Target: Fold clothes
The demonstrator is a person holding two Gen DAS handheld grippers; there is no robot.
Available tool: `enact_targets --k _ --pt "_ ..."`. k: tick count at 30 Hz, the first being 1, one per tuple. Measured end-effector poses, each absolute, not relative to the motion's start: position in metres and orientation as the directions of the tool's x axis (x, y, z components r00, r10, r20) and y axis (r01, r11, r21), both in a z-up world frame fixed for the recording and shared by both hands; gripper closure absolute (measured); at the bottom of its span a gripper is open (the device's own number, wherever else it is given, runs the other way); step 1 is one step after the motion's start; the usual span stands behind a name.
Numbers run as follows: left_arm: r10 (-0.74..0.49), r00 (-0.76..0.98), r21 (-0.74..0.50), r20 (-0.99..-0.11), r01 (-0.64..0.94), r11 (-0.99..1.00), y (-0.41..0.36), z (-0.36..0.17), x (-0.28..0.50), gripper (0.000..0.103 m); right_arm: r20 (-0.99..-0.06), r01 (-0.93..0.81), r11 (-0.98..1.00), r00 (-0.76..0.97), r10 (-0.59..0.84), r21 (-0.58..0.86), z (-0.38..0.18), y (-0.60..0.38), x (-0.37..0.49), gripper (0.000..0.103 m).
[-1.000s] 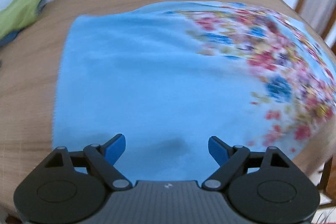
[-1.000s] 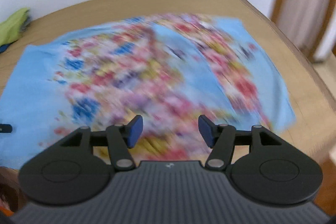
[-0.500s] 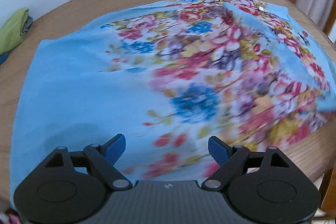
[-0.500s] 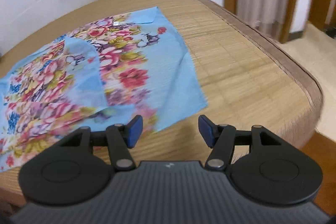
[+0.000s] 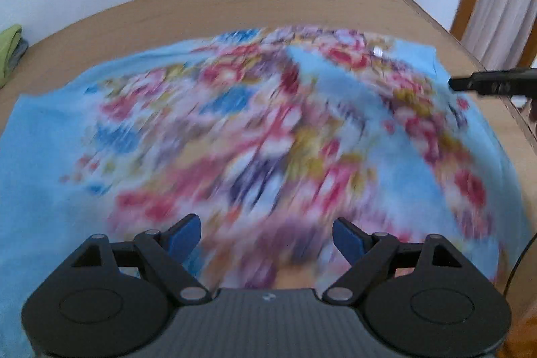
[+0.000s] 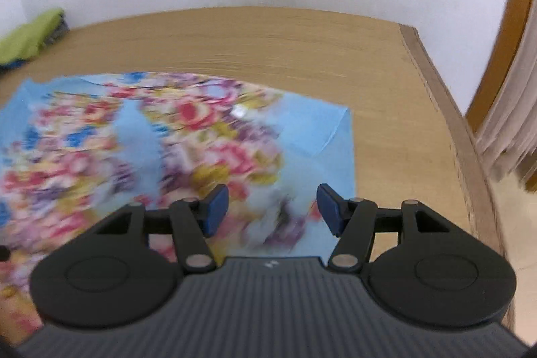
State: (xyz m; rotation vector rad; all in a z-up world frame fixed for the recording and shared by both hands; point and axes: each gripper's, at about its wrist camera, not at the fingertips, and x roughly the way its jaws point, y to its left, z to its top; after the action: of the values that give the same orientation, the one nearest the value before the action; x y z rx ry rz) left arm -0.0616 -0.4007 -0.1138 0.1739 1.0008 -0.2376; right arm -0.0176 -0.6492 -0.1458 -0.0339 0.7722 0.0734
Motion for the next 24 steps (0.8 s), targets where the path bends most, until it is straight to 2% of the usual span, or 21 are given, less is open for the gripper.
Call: enact_targets --k 7,11,14,18,21,23,24 --pt "-0.124 0.500 0.042 -0.857 0.309 0.950 -0.471 -0.118 -0.036 0.016 -0.704 -0.304 0.942 0.699 0.122 -0.139 -0.160 -0.664 0.029 0.043" --pt "-0.081 0.487 0.044 -0.870 0.239 0.970 -0.500 -0.126 -0.031 0.016 -0.713 -0.475 0.863 0.665 0.222 -0.174 -0.168 -0.673 0.047 0.043" --pt "-0.039 0.473 0.059 -0.880 0.190 0.980 -0.517 -0.135 -0.026 0.016 -0.726 -0.577 0.797 0.624 0.291 -0.177 -0.178 -0.683 0.057 0.043" --pt "0.001 0.446 0.065 -0.895 0.127 0.990 -0.533 -0.143 -0.025 0.016 -0.715 -0.629 0.773 0.577 0.394 -0.082 -0.182 -0.703 0.071 0.044" --pt "0.029 0.445 0.075 -0.895 0.085 0.994 -0.540 -0.142 -0.026 0.015 -0.717 -0.651 0.759 0.530 0.453 -0.001 -0.183 -0.716 0.083 0.060" --pt "0.046 0.442 0.085 -0.896 0.068 0.994 -0.543 -0.141 -0.026 0.014 -0.715 -0.660 0.749 0.501 0.488 0.049 -0.182 -0.725 0.091 0.082" --pt "0.054 0.440 0.089 -0.896 0.060 0.994 -0.544 -0.140 -0.027 0.013 -0.712 -0.656 0.751 0.492 0.501 0.074 -0.182 -0.729 0.095 0.085"
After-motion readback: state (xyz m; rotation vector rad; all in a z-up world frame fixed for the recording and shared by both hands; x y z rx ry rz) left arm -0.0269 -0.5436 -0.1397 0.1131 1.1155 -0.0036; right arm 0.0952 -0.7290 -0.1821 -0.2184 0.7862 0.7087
